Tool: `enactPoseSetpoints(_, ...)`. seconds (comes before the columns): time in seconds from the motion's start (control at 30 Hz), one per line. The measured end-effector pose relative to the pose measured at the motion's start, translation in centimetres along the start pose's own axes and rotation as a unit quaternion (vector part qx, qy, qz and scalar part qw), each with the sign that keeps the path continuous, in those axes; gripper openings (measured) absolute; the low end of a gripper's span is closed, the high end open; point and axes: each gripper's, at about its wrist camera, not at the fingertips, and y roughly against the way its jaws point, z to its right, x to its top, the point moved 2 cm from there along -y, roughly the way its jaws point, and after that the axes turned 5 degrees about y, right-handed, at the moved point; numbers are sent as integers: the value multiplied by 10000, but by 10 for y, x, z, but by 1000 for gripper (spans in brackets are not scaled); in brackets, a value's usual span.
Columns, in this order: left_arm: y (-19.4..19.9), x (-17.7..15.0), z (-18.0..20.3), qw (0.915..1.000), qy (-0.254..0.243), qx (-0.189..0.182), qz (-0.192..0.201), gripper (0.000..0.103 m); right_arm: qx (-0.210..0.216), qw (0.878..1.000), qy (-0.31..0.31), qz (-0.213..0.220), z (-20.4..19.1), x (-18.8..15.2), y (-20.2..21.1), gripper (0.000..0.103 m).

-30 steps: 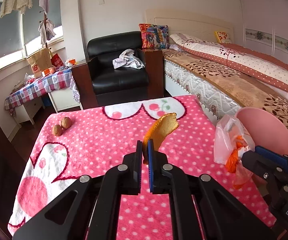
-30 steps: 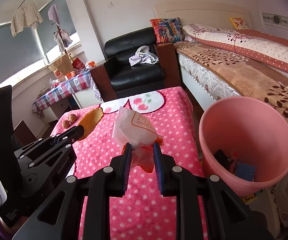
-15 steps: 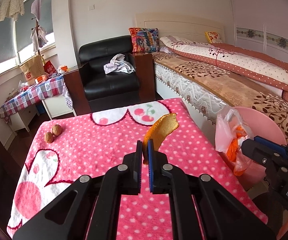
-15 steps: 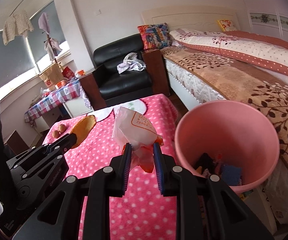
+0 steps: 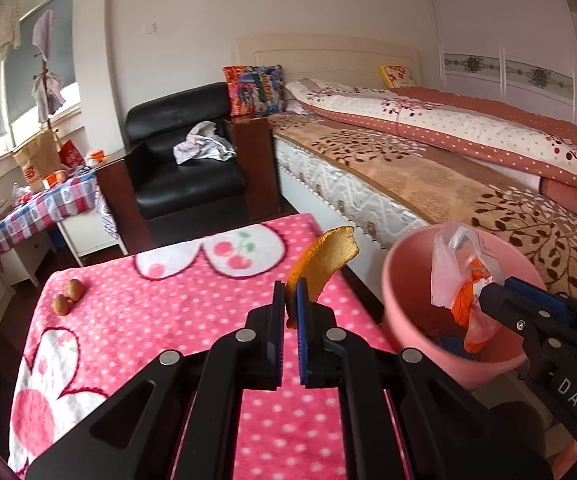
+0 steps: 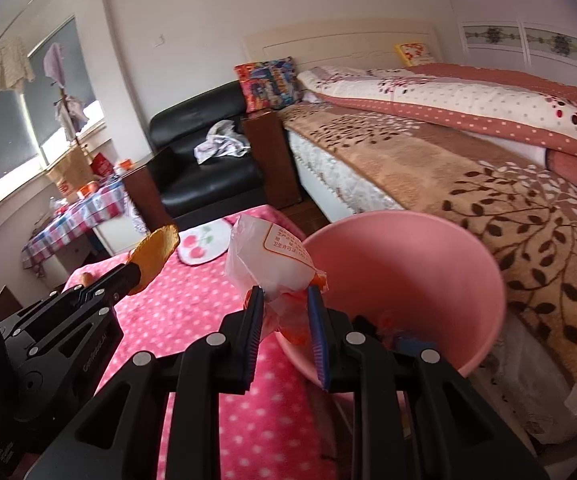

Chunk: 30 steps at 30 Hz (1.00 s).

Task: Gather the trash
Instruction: 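Carry both items over the pink basin and open both tools to drop them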

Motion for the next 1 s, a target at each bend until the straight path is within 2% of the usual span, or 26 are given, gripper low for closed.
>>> enactPoseSetpoints(0.57,-31,15,59,9986,-340,-407,-51,5,-566,9984,-82,1,48,7,-10,22)
enactPoseSetpoints(1.0,-59,5,96,9955,-545,-688,-358,5,-844,9962,-139,-147,79,2,-28,22)
